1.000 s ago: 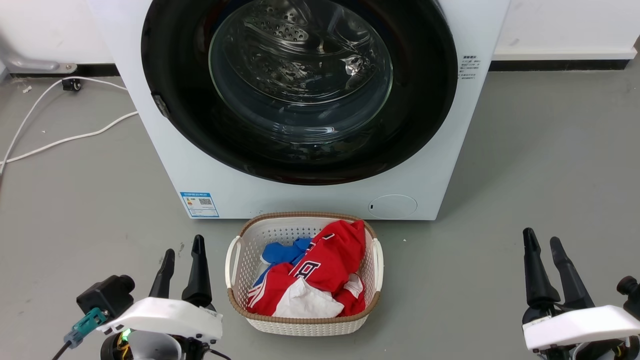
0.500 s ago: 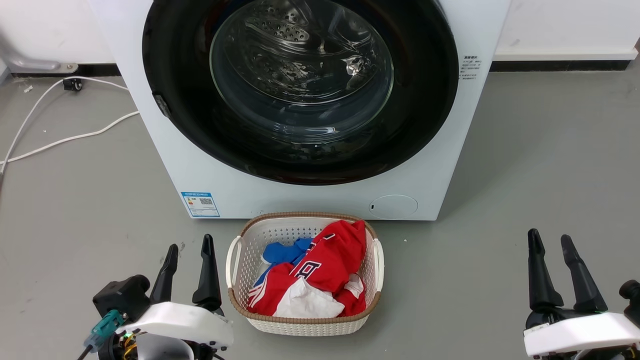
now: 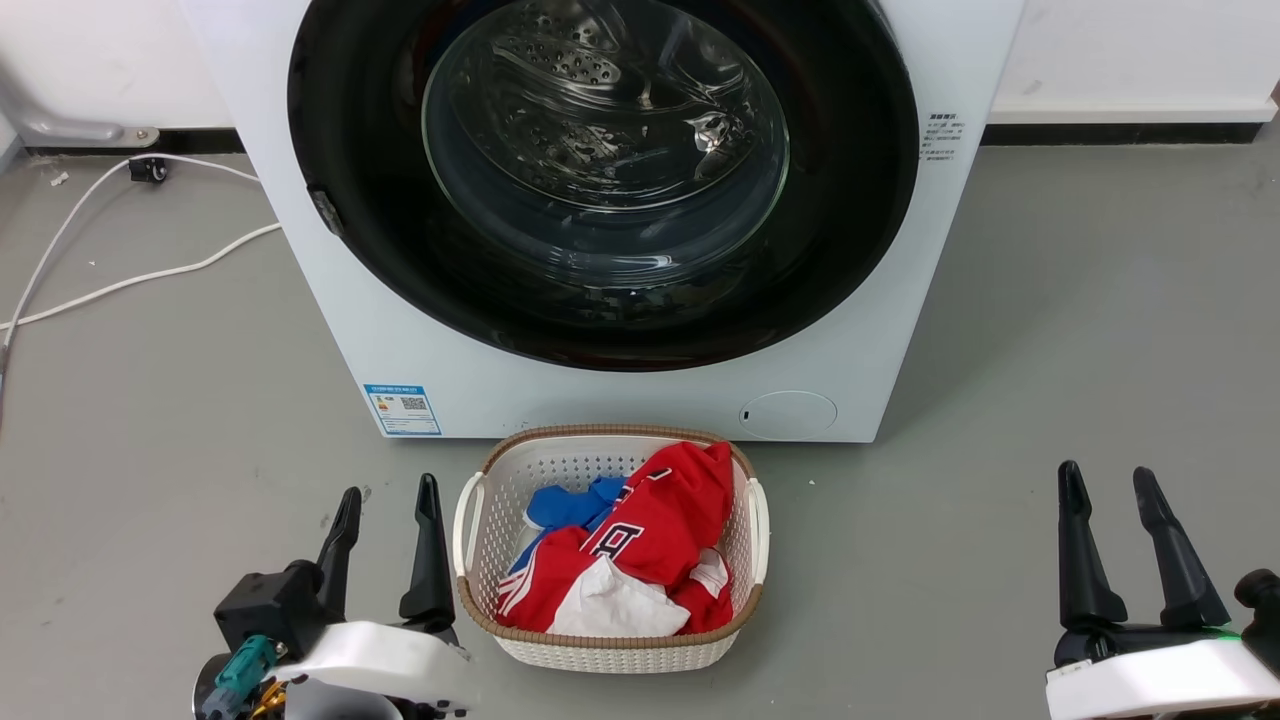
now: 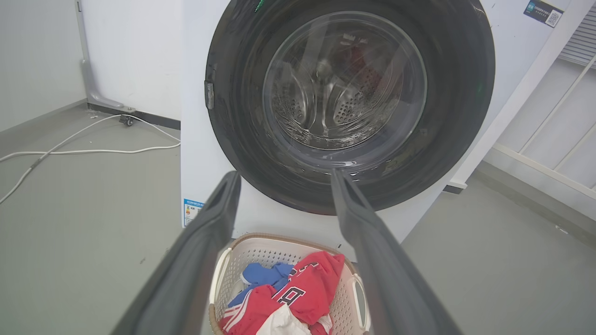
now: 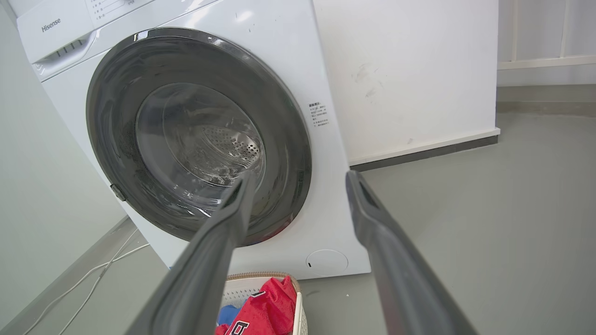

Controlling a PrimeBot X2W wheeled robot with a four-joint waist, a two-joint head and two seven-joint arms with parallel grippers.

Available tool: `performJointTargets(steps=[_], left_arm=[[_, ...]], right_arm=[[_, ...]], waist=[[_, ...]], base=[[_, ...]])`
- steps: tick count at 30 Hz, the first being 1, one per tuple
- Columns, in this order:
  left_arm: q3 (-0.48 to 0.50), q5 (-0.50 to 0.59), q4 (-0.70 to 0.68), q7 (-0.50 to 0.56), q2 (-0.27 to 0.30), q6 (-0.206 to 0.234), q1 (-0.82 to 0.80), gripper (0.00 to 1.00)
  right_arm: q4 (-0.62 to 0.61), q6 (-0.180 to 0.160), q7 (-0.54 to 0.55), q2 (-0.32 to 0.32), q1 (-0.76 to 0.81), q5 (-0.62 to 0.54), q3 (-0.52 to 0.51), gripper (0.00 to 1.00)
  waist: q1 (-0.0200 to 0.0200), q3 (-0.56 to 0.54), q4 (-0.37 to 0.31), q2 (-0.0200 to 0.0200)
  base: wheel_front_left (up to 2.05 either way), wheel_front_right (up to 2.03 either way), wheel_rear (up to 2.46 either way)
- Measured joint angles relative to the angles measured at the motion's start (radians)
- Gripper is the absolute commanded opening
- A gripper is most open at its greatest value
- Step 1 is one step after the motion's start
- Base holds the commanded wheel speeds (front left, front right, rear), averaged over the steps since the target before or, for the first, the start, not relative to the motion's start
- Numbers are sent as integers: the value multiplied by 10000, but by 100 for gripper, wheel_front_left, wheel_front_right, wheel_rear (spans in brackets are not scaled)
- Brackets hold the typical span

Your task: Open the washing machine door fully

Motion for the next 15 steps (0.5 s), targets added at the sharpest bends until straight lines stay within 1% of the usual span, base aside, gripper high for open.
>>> performJointTargets(steps=[15], left_arm=[[146,1457,96,-384,-257,-188,194,100]], right_arm=[[-380,2,-362,0,217,-1231,-19,100]], waist=[[0,4,36,0]], base=[[0,0,0]])
